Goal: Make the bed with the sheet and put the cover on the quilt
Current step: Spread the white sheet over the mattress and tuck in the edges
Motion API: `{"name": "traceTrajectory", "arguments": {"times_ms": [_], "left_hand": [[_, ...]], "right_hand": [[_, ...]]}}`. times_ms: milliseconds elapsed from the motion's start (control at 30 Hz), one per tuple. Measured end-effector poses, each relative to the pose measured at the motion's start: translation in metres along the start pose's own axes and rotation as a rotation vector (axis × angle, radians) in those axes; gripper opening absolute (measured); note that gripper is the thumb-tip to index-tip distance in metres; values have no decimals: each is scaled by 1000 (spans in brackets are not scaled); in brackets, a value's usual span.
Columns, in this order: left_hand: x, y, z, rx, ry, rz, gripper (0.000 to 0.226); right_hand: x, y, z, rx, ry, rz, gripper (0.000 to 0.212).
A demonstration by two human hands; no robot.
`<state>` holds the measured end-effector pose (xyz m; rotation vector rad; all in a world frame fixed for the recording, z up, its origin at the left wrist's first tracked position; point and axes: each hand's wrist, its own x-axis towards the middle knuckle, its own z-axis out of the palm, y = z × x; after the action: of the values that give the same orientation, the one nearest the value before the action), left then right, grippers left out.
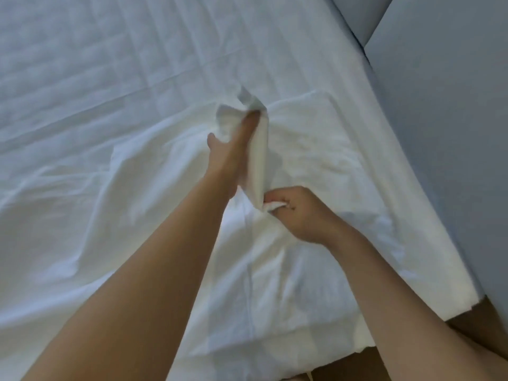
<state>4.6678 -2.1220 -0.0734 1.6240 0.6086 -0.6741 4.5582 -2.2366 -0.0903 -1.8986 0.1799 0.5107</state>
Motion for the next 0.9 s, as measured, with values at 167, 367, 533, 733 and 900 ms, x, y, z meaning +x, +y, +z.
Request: {"name": "traceTrajectory", "arguments": {"times_ms": [167, 367, 533, 733, 900], "left_hand": [[-14, -31, -28, 597, 66, 137, 60], [-128, -97, -48, 671, -216, 289, 39], [-147, -119, -118, 380, -259, 12, 27], [-70, -116, -195, 320, 363, -160, 108], [-77, -135, -214, 40, 525, -73, 63]], "right_hand": [[-33, -1, 0, -95, -301, 200, 13], [11, -47, 23, 209, -99, 325, 95], [3, -61, 109, -248, -398, 192, 55], [-46, -59, 141, -309, -885, 163, 37], [-37, -81, 150, -421, -877, 262, 15]]}}
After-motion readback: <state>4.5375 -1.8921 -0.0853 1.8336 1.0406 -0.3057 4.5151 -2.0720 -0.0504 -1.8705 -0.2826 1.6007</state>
